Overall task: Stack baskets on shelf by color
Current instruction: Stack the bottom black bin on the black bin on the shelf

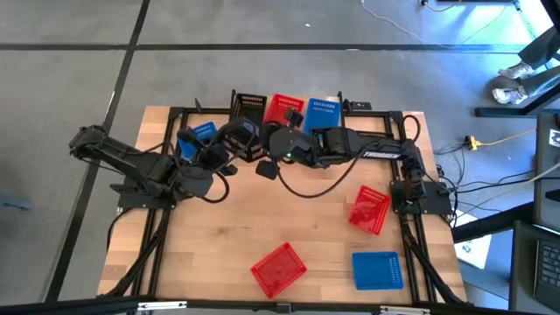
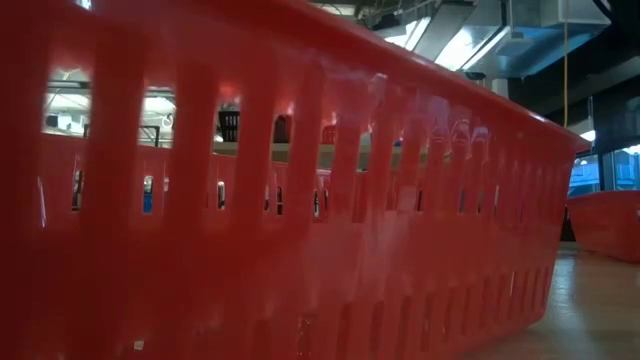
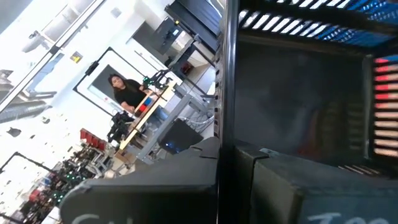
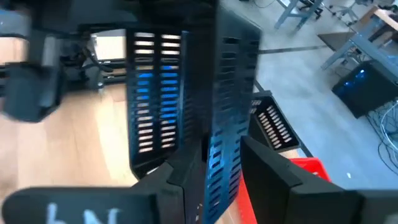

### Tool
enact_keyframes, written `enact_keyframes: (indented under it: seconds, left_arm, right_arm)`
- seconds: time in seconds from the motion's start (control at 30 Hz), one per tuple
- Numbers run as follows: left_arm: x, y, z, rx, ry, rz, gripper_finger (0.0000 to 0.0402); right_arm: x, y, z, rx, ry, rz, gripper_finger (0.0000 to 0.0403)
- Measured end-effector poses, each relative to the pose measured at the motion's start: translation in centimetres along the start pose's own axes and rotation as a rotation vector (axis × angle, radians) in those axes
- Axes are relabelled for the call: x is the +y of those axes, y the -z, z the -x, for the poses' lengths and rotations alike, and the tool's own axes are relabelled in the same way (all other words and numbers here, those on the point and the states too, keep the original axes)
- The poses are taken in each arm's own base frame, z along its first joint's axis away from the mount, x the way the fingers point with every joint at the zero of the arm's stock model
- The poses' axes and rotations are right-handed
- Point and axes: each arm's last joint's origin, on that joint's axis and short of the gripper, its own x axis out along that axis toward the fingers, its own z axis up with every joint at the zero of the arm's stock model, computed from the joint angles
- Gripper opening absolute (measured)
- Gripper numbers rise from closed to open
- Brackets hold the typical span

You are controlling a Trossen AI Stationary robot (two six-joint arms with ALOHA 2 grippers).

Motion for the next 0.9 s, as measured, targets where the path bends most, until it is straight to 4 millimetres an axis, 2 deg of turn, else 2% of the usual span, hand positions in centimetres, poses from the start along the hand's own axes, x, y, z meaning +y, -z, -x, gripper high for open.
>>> enact_keyframes:
  seconds: [0.17, 0.37, 0.67, 0.77, 0.9]
  left_arm:
    - [0.0, 0.0, 0.5, -0.014, 0.012, 0.001, 0.0000]
    - [-0.1, -0.1, 0.7, -0.025, 0.033, 0.011, 0.0000]
    - [-0.1, -0.5, 0.7, -0.034, 0.061, 0.039, 0.0000]
    - [-0.1, -0.5, 0.7, -0.035, 0.063, 0.042, 0.0000]
    - [-0.1, -0.5, 0.7, -0.043, 0.089, 0.046, 0.0000]
  right_arm:
    - [-0.7, 0.0, -0.5, 0.013, -0.010, -0.036, 0.0111]
    - [-1.4, 0.0, -1.4, 0.035, -0.123, -0.057, 0.0111]
    - [-1.4, 0.7, -3.4, 0.073, -0.091, -0.046, 0.0109]
    - [-1.1, 0.9, -4.0, 0.081, -0.090, -0.038, 0.0089]
    - [-1.1, 0.9, -4.1, 0.084, -0.079, -0.029, 0.0024]
